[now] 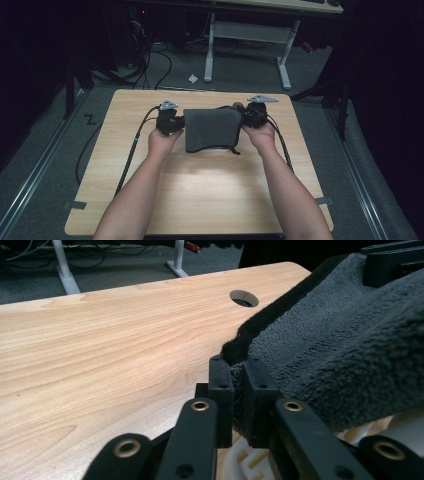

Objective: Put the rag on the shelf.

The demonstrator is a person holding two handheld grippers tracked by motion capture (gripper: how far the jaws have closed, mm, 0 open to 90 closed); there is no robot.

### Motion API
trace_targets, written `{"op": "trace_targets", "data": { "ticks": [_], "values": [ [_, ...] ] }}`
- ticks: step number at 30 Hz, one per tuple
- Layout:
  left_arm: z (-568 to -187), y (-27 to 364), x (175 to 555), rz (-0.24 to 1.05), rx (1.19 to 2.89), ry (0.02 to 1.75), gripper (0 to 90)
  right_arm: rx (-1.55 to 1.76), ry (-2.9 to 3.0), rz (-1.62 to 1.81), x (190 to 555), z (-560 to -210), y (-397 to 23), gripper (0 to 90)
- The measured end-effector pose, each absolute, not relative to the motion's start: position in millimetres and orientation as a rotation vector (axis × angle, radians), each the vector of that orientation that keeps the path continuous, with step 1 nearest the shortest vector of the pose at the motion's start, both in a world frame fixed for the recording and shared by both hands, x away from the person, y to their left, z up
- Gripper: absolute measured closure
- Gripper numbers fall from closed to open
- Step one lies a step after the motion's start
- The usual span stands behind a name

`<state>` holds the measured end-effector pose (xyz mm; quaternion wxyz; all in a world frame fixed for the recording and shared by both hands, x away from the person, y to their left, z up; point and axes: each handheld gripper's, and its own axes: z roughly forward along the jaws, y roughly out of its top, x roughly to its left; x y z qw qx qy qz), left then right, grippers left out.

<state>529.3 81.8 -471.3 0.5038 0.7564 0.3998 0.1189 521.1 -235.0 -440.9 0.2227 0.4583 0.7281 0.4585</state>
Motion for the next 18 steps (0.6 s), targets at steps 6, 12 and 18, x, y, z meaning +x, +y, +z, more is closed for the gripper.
{"op": "trace_targets", "data": {
  "ticks": [6,12,18],
  "values": [
    [-468.6,81.4,527.2,0.278,1.822,0.967,72.6,1.293,1.979,1.246,522.4,-436.7,-242.8,52.3],
    [-469.9,84.1,526.4,0.282,1.833,0.984,71.3,1.281,1.946,1.207,520.8,-432.1,-245.6,49.1],
    [-469.3,83.9,525.5,0.289,1.835,0.980,71.4,1.306,1.906,1.219,520.0,-429.2,-254.1,48.4]
  ]
}}
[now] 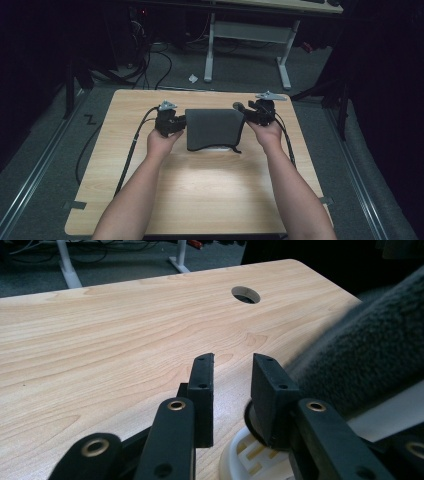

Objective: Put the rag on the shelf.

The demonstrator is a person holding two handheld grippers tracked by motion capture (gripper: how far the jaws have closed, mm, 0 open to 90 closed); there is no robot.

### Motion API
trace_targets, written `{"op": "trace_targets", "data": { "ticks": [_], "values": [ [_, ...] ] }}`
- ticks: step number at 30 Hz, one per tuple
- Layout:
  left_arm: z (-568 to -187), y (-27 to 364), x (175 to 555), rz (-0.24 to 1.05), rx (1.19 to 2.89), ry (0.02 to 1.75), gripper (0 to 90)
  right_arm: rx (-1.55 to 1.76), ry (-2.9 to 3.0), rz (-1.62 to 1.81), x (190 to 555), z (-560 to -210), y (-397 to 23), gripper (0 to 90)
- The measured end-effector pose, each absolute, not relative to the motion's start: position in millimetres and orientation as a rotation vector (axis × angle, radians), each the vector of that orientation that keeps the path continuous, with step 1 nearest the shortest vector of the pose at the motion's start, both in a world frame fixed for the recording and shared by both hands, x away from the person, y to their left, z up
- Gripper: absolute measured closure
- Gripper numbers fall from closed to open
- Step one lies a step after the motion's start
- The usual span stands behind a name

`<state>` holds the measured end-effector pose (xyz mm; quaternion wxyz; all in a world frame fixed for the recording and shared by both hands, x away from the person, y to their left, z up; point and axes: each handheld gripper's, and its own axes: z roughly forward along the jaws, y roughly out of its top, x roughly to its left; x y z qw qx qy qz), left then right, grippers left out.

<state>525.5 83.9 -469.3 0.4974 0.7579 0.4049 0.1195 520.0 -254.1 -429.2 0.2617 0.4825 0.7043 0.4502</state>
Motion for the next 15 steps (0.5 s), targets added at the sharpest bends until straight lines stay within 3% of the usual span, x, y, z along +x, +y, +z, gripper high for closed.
{"op": "trace_targets", "data": {
  "ticks": [15],
  "values": [
    [-470.2,109.6,519.2,0.361,1.808,1.047,65.9,1.301,1.906,1.118,514.7,-437.3,-267.5,49.4]
  ]
}}
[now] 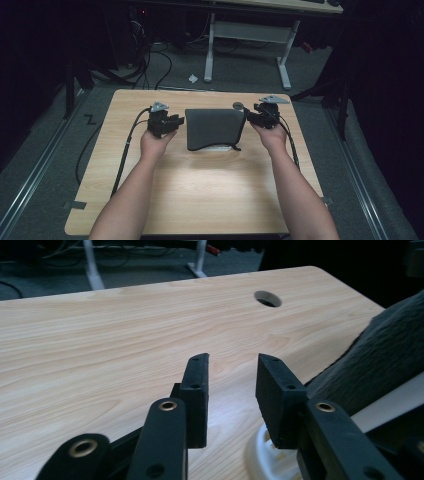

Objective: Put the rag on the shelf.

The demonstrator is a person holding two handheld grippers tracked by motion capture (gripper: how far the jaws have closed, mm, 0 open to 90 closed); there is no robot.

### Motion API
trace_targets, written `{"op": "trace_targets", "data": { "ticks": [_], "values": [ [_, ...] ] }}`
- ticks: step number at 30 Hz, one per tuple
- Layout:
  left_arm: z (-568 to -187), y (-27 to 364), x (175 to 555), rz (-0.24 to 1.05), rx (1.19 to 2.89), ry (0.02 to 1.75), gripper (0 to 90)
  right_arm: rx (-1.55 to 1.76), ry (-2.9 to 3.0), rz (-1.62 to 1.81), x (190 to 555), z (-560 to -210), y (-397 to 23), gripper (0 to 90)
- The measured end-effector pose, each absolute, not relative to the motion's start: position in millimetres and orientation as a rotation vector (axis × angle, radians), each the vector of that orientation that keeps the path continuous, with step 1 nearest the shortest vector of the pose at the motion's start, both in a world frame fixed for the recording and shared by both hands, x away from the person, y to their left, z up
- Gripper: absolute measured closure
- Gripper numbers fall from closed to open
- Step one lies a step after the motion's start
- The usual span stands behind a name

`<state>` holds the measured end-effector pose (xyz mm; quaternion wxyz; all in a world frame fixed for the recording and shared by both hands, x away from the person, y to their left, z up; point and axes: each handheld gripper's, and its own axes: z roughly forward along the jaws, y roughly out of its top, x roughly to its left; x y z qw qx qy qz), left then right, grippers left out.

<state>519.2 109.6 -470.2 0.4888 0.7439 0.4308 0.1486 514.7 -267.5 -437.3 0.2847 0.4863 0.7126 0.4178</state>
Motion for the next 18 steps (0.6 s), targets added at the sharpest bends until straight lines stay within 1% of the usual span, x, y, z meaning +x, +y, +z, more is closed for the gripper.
{"op": "trace_targets", "data": {
  "ticks": [9,13,18],
  "values": [
    [-467.7,133.9,507.8,0.411,1.783,1.069,62.1,1.276,1.885,1.113,499.5,-433.7,-273.9,48.6],
    [-465.6,144.5,497.9,0.432,1.767,1.067,60.1,1.267,1.902,1.090,491.4,-433.2,-273.7,46.2],
    [-467.8,153.5,482.8,0.450,1.760,1.054,57.1,1.241,1.881,1.097,478.2,-430.9,-273.7,46.2]
  ]
}}
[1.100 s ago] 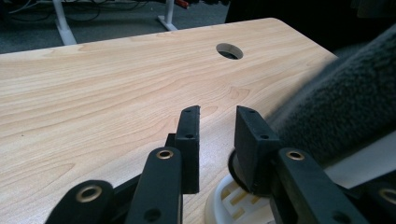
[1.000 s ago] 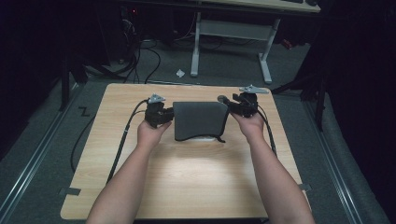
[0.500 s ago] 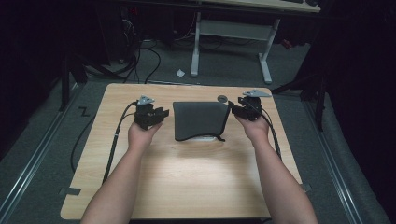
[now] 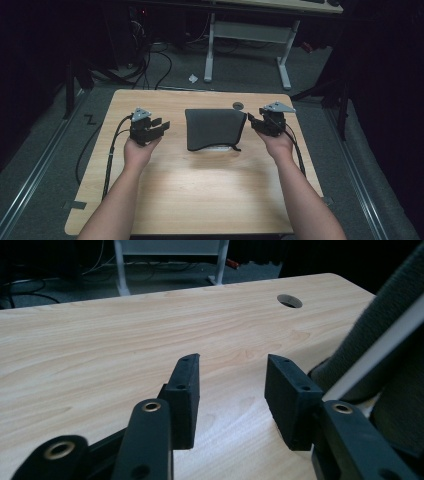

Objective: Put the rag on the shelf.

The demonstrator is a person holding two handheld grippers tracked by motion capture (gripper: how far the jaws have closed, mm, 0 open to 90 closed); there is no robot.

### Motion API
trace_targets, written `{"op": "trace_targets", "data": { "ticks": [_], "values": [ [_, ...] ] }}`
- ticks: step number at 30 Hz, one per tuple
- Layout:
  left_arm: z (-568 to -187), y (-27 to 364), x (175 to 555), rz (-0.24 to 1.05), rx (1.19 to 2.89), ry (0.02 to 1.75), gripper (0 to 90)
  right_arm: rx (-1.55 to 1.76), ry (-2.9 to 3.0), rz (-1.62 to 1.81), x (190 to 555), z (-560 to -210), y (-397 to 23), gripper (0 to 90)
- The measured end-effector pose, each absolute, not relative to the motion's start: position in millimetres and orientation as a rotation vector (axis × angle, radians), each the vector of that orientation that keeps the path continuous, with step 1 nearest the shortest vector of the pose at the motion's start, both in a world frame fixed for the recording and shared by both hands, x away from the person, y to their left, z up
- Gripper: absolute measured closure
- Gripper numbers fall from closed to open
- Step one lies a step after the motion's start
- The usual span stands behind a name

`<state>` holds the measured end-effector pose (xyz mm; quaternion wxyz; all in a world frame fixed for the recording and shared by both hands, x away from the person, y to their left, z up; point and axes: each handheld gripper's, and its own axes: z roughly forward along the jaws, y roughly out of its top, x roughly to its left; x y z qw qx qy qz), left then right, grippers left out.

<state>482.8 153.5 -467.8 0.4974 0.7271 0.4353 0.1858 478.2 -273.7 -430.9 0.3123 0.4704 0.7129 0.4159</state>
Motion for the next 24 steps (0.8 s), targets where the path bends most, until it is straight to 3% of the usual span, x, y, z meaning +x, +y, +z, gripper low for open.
{"op": "trace_targets", "data": {
  "ticks": [13,24],
  "values": [
    [-480.6,158.1,423.9,0.458,1.799,0.987,45.2,1.055,1.959,1.037,421.7,-427.6,-255.3,43.2],
    [-518.4,129.3,347.5,0.274,1.886,0.941,42.0,1.054,2.087,1.072,346.8,-473.0,-235.6,40.0]
  ]
}}
